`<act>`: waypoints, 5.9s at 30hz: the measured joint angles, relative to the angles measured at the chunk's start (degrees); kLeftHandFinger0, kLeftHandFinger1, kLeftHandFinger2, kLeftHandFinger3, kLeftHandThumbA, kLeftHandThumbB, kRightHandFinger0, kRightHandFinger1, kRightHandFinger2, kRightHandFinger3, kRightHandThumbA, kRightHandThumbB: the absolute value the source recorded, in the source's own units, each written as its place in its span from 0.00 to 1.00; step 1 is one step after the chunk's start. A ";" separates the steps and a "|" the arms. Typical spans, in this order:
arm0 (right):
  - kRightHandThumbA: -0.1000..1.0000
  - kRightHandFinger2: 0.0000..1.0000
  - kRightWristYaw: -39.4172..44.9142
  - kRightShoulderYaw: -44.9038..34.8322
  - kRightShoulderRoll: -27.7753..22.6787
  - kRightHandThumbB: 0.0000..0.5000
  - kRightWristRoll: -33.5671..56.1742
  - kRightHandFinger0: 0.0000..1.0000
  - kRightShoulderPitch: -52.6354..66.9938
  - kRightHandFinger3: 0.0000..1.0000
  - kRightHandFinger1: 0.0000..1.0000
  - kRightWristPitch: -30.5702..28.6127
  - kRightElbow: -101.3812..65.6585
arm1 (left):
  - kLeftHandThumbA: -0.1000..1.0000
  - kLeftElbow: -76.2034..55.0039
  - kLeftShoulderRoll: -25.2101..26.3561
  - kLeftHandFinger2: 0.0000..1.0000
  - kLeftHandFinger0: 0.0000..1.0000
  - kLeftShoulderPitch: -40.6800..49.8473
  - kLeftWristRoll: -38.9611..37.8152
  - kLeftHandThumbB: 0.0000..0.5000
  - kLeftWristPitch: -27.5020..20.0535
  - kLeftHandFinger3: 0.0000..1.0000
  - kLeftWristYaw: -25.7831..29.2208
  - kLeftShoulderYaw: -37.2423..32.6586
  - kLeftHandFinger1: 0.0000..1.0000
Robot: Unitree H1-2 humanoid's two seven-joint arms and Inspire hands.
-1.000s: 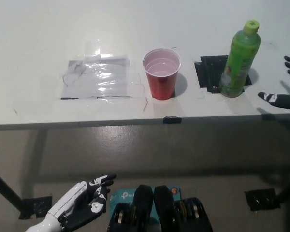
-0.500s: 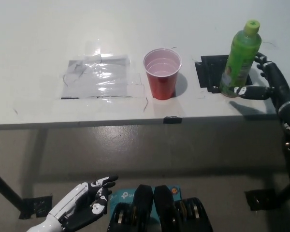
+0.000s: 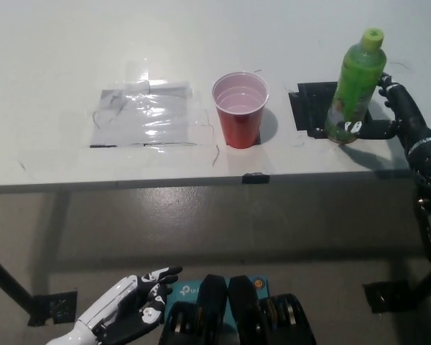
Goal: The robot uses its right hand to pick up a bottle kept in the middle of the desk and tilt it into a cup kept next to it to pour water out
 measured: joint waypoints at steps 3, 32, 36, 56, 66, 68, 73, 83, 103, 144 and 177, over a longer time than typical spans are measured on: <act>0.78 1.00 -1.55 -0.64 0.46 1.00 0.06 1.00 -2.09 1.00 1.00 0.03 4.23 | 0.54 0.11 0.02 1.00 1.00 -0.01 0.13 1.00 -0.06 1.00 -0.42 -0.46 1.00; 0.00 0.02 -10.19 -3.01 7.52 0.00 2.34 0.01 -9.90 0.78 0.02 -5.12 11.37 | 0.47 0.38 0.28 1.00 1.00 -1.03 0.18 1.00 -0.09 1.00 -3.20 -2.28 1.00; 0.00 0.00 -13.63 -3.03 7.45 0.00 1.68 0.00 -8.77 0.34 0.00 -8.96 12.49 | 0.46 0.38 0.28 1.00 1.00 -1.02 0.18 1.00 -0.09 1.00 -3.29 -2.28 1.00; 0.00 0.08 -20.86 12.29 2.21 0.00 -8.43 0.00 -7.28 0.34 0.05 -21.43 10.43 | 0.50 0.38 1.29 1.00 1.00 -1.15 0.28 1.00 -0.10 1.00 -4.56 -2.48 1.00; 0.12 0.19 -20.29 28.96 -4.50 0.21 -19.54 0.00 -7.96 0.40 0.11 -26.24 10.38 | 0.48 0.39 1.33 1.00 1.00 -1.19 0.35 1.00 -0.04 1.00 -4.77 -2.54 1.00; 0.13 0.18 -19.95 31.42 -5.19 0.28 -21.49 0.00 -8.46 0.40 0.11 -26.75 10.37 | 0.49 0.38 1.33 1.00 1.00 -1.19 0.36 1.00 -0.04 1.00 -4.81 -2.54 1.00; 0.13 0.33 -18.52 36.86 -6.50 0.27 -26.84 0.00 -10.44 0.39 0.22 -27.76 10.38 | 0.49 0.37 1.35 1.00 1.00 -1.24 0.39 1.00 -0.01 1.00 -5.15 -2.59 1.00; 0.10 0.40 -17.34 38.61 -6.60 0.32 -32.87 0.00 -13.89 0.35 0.18 -28.86 12.18 | 0.47 0.37 1.62 1.00 1.00 -2.03 0.40 1.00 0.16 1.00 -5.24 -2.84 1.00; 0.08 0.37 -17.60 41.47 -10.19 0.39 -43.41 0.00 -17.82 0.32 0.17 -32.71 15.20 | 0.45 0.36 1.74 1.00 1.00 -2.09 0.39 1.00 0.35 1.00 -5.25 -2.91 1.00; 0.03 0.25 -25.61 47.67 -10.43 0.28 -58.20 0.00 -25.10 0.13 0.12 -36.08 20.19 | 0.45 0.21 1.85 1.00 1.00 -3.14 0.01 1.00 1.29 1.00 -6.59 -2.91 1.00; 0.00 0.12 -8.96 5.42 3.74 0.00 -28.95 0.00 -10.51 0.44 0.00 -26.84 16.54 | 0.48 0.29 1.83 1.00 1.00 -2.37 0.11 1.00 1.35 1.00 -6.73 -2.88 1.00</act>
